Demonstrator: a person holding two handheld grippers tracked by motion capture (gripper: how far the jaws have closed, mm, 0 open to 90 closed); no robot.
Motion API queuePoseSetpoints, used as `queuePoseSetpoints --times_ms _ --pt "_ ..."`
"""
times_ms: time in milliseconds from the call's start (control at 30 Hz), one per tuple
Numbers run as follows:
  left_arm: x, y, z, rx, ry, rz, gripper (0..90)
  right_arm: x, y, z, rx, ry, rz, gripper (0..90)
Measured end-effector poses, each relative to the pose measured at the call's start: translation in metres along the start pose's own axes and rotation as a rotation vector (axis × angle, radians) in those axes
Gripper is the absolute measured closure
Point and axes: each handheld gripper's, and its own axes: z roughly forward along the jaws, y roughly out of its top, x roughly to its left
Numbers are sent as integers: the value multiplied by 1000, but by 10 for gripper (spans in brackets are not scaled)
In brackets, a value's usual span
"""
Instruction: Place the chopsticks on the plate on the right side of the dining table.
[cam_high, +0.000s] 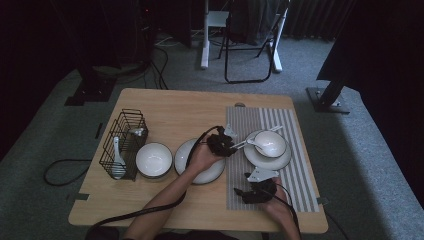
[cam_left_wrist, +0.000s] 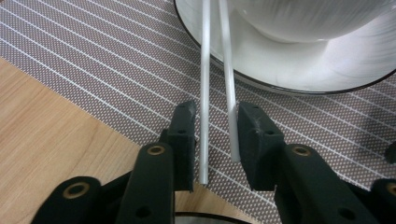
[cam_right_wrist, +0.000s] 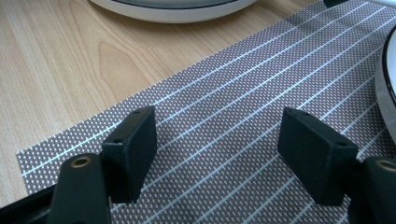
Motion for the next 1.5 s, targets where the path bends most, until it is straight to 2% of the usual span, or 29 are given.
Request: queuePoseSetpoints --times_ms 333,633,967,1133,1333,1500 --pt "-2 5 5 25 5 59 804 0 0 0 0 0 2 278" --pt "0 11 9 27 9 98 813 0 0 0 0 1 2 278" --pt "3 13 15 16 -8 96 806 0 0 0 0 1 2 278" --pt "1 11 15 10 -15 90 726 0 0 0 0 0 2 278" --pt "1 13 6 -3 -10 91 671 0 0 0 0 1 2 278" --pt "3 13 -3 -14 -6 82 668 0 0 0 0 2 2 280"
